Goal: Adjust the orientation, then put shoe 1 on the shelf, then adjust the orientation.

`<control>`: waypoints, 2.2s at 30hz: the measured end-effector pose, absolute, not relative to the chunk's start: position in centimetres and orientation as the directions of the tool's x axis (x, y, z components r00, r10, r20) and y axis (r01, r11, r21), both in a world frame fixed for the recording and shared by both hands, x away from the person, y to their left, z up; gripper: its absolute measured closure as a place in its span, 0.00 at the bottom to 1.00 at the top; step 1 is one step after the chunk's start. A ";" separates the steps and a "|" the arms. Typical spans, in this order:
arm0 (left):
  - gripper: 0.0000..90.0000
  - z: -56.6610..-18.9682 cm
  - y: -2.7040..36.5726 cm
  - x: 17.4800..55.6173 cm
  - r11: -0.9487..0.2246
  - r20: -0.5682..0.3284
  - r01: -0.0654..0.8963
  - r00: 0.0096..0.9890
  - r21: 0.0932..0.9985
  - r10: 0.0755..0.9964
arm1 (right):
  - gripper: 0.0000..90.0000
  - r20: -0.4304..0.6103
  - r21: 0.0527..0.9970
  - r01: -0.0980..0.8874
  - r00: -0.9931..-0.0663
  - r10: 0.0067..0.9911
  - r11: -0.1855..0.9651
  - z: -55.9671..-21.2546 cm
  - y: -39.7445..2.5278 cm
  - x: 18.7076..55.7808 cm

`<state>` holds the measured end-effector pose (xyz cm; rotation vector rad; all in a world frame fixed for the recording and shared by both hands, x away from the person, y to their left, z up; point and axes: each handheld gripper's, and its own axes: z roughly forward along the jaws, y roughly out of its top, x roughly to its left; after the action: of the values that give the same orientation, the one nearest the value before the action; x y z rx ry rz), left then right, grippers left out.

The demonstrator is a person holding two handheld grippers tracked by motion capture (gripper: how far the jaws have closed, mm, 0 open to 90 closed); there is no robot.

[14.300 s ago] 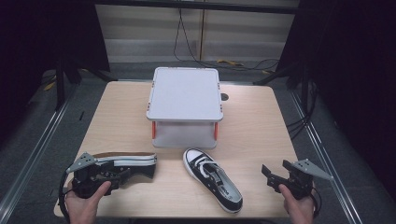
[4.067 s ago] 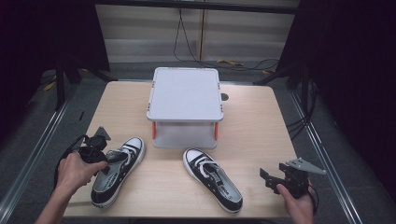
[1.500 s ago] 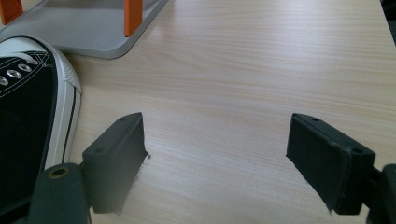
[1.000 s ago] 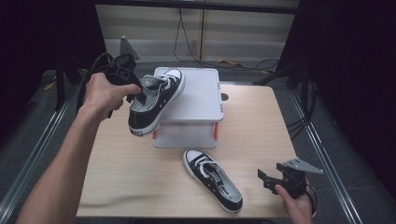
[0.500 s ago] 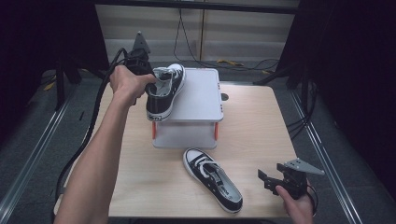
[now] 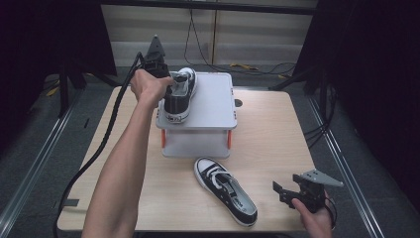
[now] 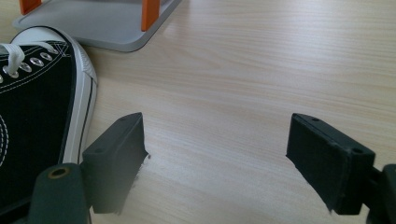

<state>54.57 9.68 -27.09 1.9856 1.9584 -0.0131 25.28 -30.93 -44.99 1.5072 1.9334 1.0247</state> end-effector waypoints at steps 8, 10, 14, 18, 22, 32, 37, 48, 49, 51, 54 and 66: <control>0.91 -27.6 9.1 55.2 0.036 -0.236 0.956 0.036 0.291 0.971 | 0.21 0.076 0.792 0.599 -0.282 0.956 0.114 -45.1 -31.0 25.3; 0.91 -27.8 9.0 55.1 0.034 -0.230 0.955 0.037 0.296 0.972 | 0.21 0.077 0.792 0.601 -0.281 0.957 0.112 -45.1 -31.0 25.4; 0.90 -28.1 8.8 54.8 0.025 -0.212 0.951 0.043 0.307 0.976 | 0.21 0.072 0.792 0.599 -0.286 0.956 0.120 -45.1 -30.9 25.4; 0.89 -28.7 8.3 54.4 0.018 -0.200 0.950 0.047 0.313 0.979 | 0.21 0.073 0.791 0.600 -0.284 0.956 0.118 -45.1 -31.0 25.3; 0.82 -28.7 8.4 54.3 0.019 -0.225 0.957 0.049 0.291 0.973 | 0.21 0.072 0.791 0.601 -0.284 0.956 0.119 -45.1 -31.0 25.2; 0.49 -27.9 9.2 53.7 -0.061 -0.239 0.956 0.133 0.288 0.962 | 0.21 0.074 0.790 0.601 -0.288 0.955 0.120 -45.0 -30.7 25.5; 0.39 -27.2 9.9 52.9 -0.077 -0.271 0.952 0.162 0.297 0.949 | 0.21 0.079 0.787 0.605 -0.290 0.954 0.119 -45.1 -30.2 25.8; 0.30 -24.9 14.8 51.1 -0.092 -0.318 0.953 0.187 0.289 0.929 | 0.21 0.076 0.788 0.602 -0.297 0.952 0.125 -45.1 -30.3 25.5; 0.29 -24.6 15.5 50.9 -0.082 -0.323 0.951 0.181 0.299 0.929 | 0.21 0.075 0.789 0.602 -0.297 0.952 0.125 -45.1 -30.3 25.5; 0.28 -24.1 16.8 50.5 -0.074 -0.316 0.946 0.179 0.317 0.932 | 0.21 0.078 0.791 0.600 -0.293 0.953 0.120 -45.0 -30.3 25.5; 0.26 -23.7 18.4 49.7 -0.079 -0.300 0.940 0.184 0.331 0.936 | 0.21 0.083 0.787 0.605 -0.296 0.951 0.119 -44.9 -30.2 25.5; 0.21 -27.8 22.1 44.9 -0.180 -0.231 0.907 0.282 0.381 0.931 | 0.23 0.080 0.785 0.601 -0.343 0.936 0.153 -43.6 -28.9 25.9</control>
<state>44.95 22.11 -27.82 2.1144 1.6490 0.0736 25.91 -28.91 -43.62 1.4619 2.0082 1.0487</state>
